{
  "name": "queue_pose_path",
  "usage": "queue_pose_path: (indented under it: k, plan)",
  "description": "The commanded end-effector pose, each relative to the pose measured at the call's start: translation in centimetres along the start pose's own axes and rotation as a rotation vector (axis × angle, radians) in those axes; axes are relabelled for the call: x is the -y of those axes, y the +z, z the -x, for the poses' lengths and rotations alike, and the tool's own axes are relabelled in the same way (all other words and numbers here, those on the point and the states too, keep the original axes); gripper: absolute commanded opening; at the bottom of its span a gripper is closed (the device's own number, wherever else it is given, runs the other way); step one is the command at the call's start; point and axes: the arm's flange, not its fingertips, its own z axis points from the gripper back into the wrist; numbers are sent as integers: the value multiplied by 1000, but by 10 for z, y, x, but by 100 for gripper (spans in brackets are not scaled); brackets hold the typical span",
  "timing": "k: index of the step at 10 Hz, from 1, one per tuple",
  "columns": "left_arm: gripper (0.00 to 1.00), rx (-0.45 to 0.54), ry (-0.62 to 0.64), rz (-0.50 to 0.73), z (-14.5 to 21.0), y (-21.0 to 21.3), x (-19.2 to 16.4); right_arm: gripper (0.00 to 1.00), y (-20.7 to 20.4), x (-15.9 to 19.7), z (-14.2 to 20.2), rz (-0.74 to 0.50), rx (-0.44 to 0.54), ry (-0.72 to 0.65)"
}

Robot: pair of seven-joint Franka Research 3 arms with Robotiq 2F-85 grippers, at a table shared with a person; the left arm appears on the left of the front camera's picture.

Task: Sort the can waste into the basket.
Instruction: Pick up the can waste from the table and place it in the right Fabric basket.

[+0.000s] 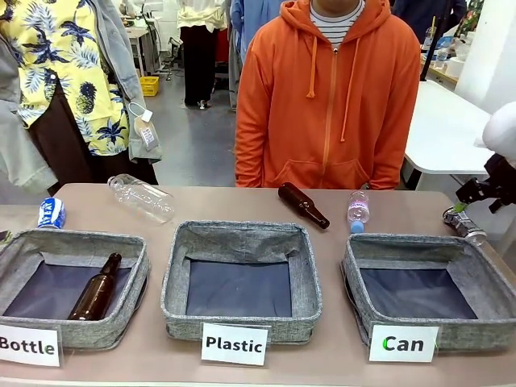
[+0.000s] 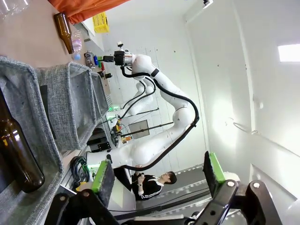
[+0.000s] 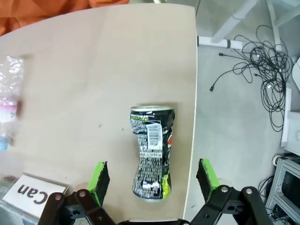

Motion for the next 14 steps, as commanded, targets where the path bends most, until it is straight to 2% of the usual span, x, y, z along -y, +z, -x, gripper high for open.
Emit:
queue_pose_path:
  k: [1, 5, 9, 10, 11, 12, 13, 14]
  plan:
    - [100, 10, -5, 22, -3, 1, 3, 100, -13, 7, -7, -11, 43, 8]
    - [100, 10, -5, 22, -3, 1, 3, 100, -51, 12, 3, -41, 27, -16]
    - [100, 10, -5, 22, -3, 1, 3, 100, -66, 11, 13, -25, -20, -20]
    - [100, 10, -5, 22, -3, 1, 3, 41, -67, 11, 15, -31, -28, -20]
    - [100, 10, -5, 22, -3, 1, 3, 41, -68, 12, 15, -36, -35, -23]
    - [100, 10, -5, 22, -3, 1, 3, 0, -69, 12, 16, -35, -42, -31]
    - [100, 10, -5, 22, -3, 1, 3, 36, -70, 13, 16, -35, -45, -35]
    - [100, 10, -5, 22, -3, 1, 3, 0, -70, 14, 17, -36, -48, -38]
